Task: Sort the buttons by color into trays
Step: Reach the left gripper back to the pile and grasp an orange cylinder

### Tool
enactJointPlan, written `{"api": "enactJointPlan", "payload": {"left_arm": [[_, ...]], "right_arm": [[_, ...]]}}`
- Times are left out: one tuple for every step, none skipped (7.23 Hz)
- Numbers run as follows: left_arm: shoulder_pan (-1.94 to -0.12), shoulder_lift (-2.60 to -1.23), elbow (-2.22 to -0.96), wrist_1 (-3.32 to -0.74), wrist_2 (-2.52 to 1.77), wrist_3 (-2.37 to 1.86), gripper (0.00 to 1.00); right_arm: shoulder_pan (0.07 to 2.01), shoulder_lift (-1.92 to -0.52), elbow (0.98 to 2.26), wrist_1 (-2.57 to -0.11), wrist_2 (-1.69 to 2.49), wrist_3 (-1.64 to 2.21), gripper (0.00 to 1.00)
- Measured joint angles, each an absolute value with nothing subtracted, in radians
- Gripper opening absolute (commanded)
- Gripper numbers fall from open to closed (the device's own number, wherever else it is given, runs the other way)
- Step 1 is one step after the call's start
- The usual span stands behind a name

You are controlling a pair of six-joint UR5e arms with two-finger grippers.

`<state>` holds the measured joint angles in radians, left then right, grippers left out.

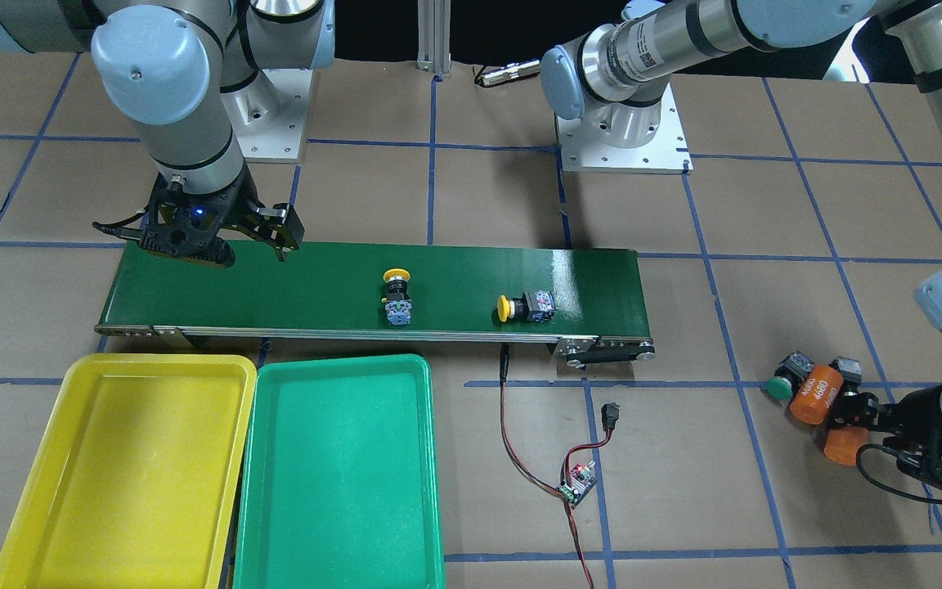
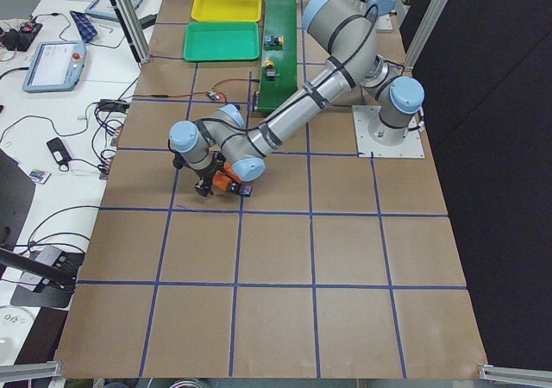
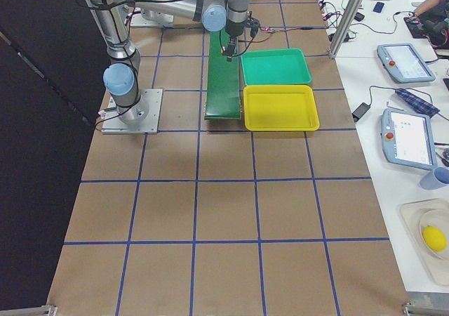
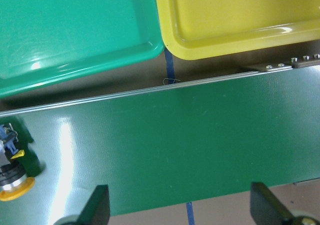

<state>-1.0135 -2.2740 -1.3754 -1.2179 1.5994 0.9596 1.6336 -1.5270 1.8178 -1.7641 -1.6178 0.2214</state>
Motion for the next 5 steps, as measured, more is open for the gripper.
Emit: {"api": "enactJointPlan", "payload": {"left_arm": [[-1.013,-2.268,-1.393,-1.219,1.601,0.961,0.03],[-1.013,-2.252,-1.42,-1.219,1.6,0.974,0.0],[-1.016,-2.227,-1.439,-1.222,1.598,0.996,0.0],[-1.028,-2.19,-1.445,-1.23,1.597,1.01,0.0],[-1.054,-2.137,-1.447,-1.247,1.597,1.018,0.0]], "right_arm": [[1.627,-1.528,1.812,-1.768,-1.618,0.221,1.0],[1.619,-1.532,1.802,-1.769,-1.612,0.221,1.0],[1.617,-1.535,1.793,-1.773,-1.606,0.221,1.0],[1.616,-1.535,1.787,-1.782,-1.607,0.223,1.0],[1.616,-1.53,1.791,-1.789,-1.613,0.229,1.0]]}}
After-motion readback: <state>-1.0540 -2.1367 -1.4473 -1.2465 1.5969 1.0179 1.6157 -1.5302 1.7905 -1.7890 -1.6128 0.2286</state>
